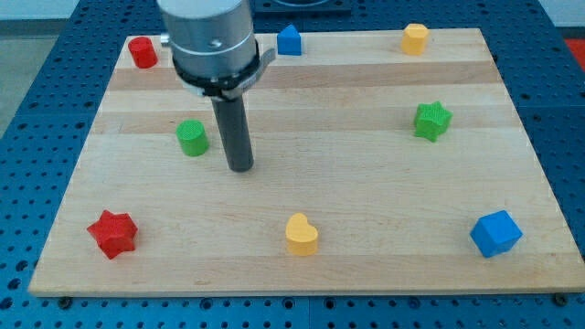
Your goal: Push green circle to center left
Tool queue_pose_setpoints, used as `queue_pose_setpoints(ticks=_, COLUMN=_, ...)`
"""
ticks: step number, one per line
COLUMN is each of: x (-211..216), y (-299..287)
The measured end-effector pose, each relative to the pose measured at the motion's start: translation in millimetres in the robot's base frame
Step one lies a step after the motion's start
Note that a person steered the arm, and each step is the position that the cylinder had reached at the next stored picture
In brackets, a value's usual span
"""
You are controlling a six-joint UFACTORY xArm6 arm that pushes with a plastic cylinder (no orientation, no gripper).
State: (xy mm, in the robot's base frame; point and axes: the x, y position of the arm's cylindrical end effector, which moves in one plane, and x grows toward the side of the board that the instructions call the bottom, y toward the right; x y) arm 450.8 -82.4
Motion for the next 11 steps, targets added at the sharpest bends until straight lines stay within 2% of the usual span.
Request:
queue_pose_setpoints(ticks=2, x=-14.3, y=-18.7)
queue_pose_setpoints(ticks=4, x=-20.5, y=-122.4)
queue_pose_setpoints(ticks=5, x=-20.5, y=-125.0)
queue_pose_setpoints(ticks=6, x=3.7, y=-101.5)
queue_pose_setpoints(ticks=8, x=-57.4, y=-28.0)
queue_pose_setpoints(ticks=9, x=-59.4, y=-28.0)
queue_pose_setpoints(ticks=10, x=-60.0, y=-63.9)
queue_pose_setpoints(ticks=11, x=-60.4, y=-127.4)
